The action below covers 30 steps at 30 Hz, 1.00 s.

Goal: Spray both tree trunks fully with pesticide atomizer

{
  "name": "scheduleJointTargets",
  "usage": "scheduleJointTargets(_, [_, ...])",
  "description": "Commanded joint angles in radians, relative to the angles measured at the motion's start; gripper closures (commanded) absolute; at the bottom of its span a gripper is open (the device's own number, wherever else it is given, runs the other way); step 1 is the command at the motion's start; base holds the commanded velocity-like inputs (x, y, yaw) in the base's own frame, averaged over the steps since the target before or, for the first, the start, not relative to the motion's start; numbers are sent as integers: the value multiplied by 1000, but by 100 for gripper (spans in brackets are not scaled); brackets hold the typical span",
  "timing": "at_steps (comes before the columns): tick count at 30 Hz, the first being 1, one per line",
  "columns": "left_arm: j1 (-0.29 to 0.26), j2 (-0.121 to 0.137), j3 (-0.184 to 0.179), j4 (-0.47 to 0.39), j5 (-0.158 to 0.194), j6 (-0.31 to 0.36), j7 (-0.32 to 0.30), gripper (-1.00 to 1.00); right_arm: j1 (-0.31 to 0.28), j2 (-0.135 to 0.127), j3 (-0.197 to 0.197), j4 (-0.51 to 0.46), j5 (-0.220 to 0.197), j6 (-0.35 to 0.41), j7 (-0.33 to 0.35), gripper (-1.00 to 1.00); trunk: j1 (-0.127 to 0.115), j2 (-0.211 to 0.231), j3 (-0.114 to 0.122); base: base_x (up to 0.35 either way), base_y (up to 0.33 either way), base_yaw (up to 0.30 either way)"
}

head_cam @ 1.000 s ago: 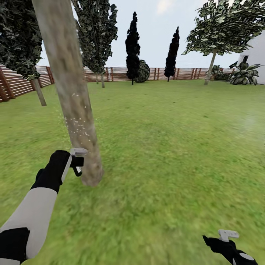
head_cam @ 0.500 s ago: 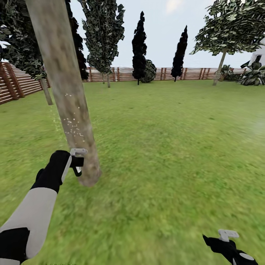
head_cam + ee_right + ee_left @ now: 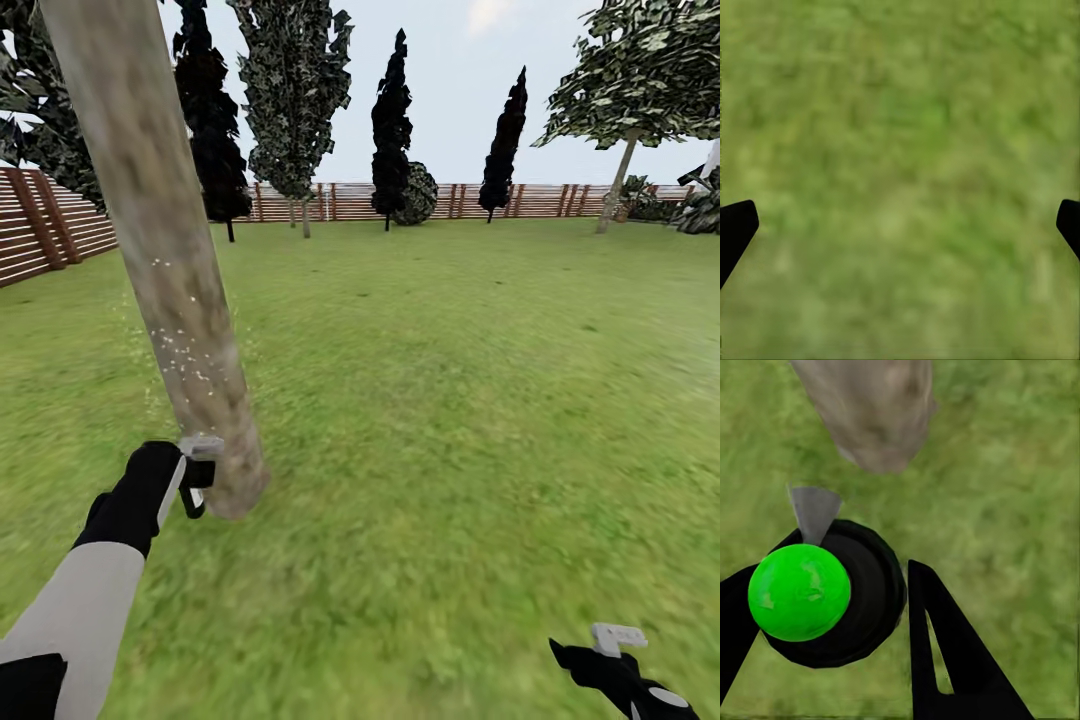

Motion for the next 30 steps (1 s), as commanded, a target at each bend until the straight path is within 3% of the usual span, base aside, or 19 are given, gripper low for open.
scheduleJointTargets(1, [6, 0, 31, -1, -4, 4, -8, 100, -1, 1, -8, 0, 10, -4, 7, -100, 0, 0, -1, 285, -2, 0])
scheduleJointTargets(3, [33, 1, 129, -10, -2, -6, -10, 100, -1, 1, -8, 0, 10, -4, 7, -100, 0, 0, -1, 109, -1, 0])
scheduleJointTargets(4, [59, 1, 168, -11, -2, -52, -11, 100, -1, 1, -8, 0, 10, -4, 7, -100, 0, 0, -1, 21, 0, 0])
scheduleJointTargets(5, [86, -1, 179, -13, -1, -100, -11, 100, -1, 1, -8, 0, 10, -4, 7, -100, 0, 0, -1, 8, 0, 0])
scheduleJointTargets(9, [108, -4, 187, -14, -1, -148, -9, 100, -1, 3, -8, 1, 10, -4, 7, -100, 0, 0, -1, 2, 0, 93])
scheduleJointTargets(13, [110, -10, 184, -14, -1, -151, -9, 100, -1, 4, -8, 2, 11, -4, 7, -100, 0, 0, -1, 117, -142, 244])
scheduleJointTargets(25, [111, -11, 183, -12, -2, -152, -8, 100, -1, 5, -8, 3, 11, -4, 7, -100, 0, 0, -1, 144, -241, 11])
scheduleJointTargets(30, [111, -12, 182, -12, -2, -153, -8, 100, -1, 6, -7, 4, 11, -5, 7, -100, 0, 0, -1, 11, -270, 191])
